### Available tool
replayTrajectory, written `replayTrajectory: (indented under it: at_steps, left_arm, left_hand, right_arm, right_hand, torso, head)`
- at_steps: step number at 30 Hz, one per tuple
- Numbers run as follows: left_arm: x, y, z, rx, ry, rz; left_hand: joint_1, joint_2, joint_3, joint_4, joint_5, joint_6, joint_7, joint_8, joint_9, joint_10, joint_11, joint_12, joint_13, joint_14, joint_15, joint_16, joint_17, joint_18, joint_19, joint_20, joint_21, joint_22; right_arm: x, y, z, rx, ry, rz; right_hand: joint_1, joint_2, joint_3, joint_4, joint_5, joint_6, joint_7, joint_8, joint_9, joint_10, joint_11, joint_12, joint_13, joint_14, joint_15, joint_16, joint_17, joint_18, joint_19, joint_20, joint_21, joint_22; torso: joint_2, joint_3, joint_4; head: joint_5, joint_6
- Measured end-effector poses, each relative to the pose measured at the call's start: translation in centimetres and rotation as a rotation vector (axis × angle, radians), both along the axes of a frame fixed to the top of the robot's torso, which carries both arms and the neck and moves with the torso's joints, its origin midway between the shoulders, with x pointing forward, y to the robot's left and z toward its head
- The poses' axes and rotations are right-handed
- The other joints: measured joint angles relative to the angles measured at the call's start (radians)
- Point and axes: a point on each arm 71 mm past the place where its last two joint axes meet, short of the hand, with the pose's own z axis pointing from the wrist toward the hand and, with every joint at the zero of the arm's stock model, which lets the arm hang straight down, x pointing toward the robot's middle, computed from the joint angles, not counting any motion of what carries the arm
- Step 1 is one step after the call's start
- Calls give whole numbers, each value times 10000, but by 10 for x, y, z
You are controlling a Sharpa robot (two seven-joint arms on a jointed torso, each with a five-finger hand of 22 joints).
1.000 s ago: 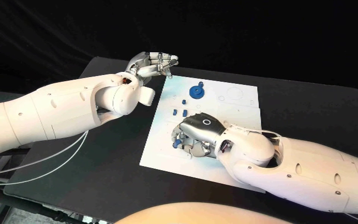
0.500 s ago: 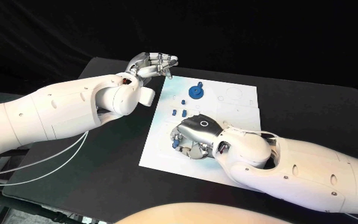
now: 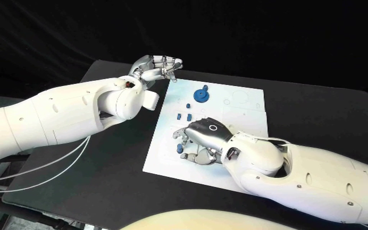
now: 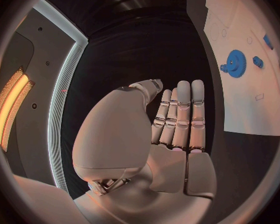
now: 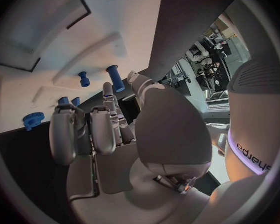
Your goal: Assemble the parts on the task board
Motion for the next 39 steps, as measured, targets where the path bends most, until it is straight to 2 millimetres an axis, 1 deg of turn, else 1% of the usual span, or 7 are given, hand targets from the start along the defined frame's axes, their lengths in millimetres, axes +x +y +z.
replayTrajectory:
  at_steps: [8, 12, 16, 20, 23, 30, 39]
  left_arm:
    - [0, 1, -2, 44, 50, 12]
    - [-1, 1, -4, 64, 86, 13]
    - [-1, 2, -5, 79, 115, 20]
    - [-2, 3, -6, 92, 146, 30]
    - [-3, 3, -6, 88, 164, 9]
    - [-4, 2, -7, 87, 209, -27]
    - [-5, 1, -8, 95, 246, -45]
  left_hand:
    - [0, 0, 0, 0, 0, 0, 0, 0, 0, 0, 0, 0, 0, 0, 0, 0, 0, 0, 0, 1, 0, 0]
    - [0, 0, 0, 0, 0, 0, 0, 0, -1, 0, 0, 0, 0, 0, 0, 0, 1, 0, 0, 0, 0, 0]
    - [0, 0, 0, 0, 0, 0, 0, 0, -1, 1, 0, -1, 1, 0, 0, 0, 1, 0, 0, 1, 0, 0]
    - [0, 0, 0, 0, 0, 0, 0, 0, -1, 1, 0, -1, 1, 0, 0, 0, 1, 0, 0, 0, 1, 1]
    - [0, 0, 0, 0, 0, 0, 0, 0, -2, 1, -1, 40, 1, 0, 0, 0, 1, 0, 0, 1, 1, 1]
    - [0, 0, 0, 0, 0, 0, 0, 0, -2, -25, -27, 40, 1, 0, 0, 0, -8, -1, 0, 1, 1, 0]
    - [0, 0, 0, 0, 0, 0, 0, 0, -3, -36, -38, 40, 2, 0, 0, 0, -12, -1, -1, 1, 1, -8]
  right_arm:
    - [1, -29, 18, 858, -443, -576]
    - [10, -61, 34, 1256, -527, -1313]
    - [24, -106, 46, 1471, -7, -2619]
    - [28, -151, 46, 1587, 963, -4085]
    - [24, -174, 42, 1607, 1695, -4931]
    - [7, -193, 25, 1299, 2878, -6079]
    - [-7, -195, 2, 686, 3684, -6925]
  right_hand:
    - [301, 301, -348, 113, 121, 568, 137, 301, 23, -30, 40, 337, 107, 0, 0, -99, -183, 0, 0, 0, -124, -1]
    - [337, 337, -331, 130, 179, 1298, 200, 699, 123, 667, 59, 772, 271, 0, 0, -52, -26, 0, 0, -1, 227, -2]
    - [89, 375, -503, 495, 428, 1775, -48, 1058, 247, 1654, -241, 1553, 787, -3, -233, 215, 404, 0, -19, -137, 779, -2]
    - [-581, 403, -1259, 562, 1163, 1994, -425, 1616, 714, 2409, -599, 5565, 4804, -3, -615, 391, 600, -186, -19, -464, 1519, -3]
    - [-802, 500, -1740, 634, 1208, 1835, -480, 1921, 1072, 2366, -594, 9011, 8176, -3, -615, 640, 990, -185, -18, -522, 1767, -3]
    - [-1310, 772, -2840, 662, 1455, 1678, -531, 2404, 1650, 2686, -644, 11859, 11116, -2, -614, 1046, 1170, -183, -17, -522, 1985, -4]
    - [-1494, 955, -3526, 671, 1455, 1568, -493, 2478, 1785, 2686, -644, 11926, 11302, -1, -613, 1046, 1169, -174, -18, -522, 1985, -4]
  torso:
    - [-20, 0, -9]
    - [-35, -2, -20]
    - [-56, -4, -38]
    - [-83, -20, -88]
    - [-104, -28, -144]
    - [-145, -19, -253]
    - [-170, -15, -289]
  head:
    - [-105, 83]
    - [-302, 170]
    - [-630, 235]
    - [-1093, 322]
    - [-1363, 349]
    - [-1791, 321]
    - [-1949, 169]
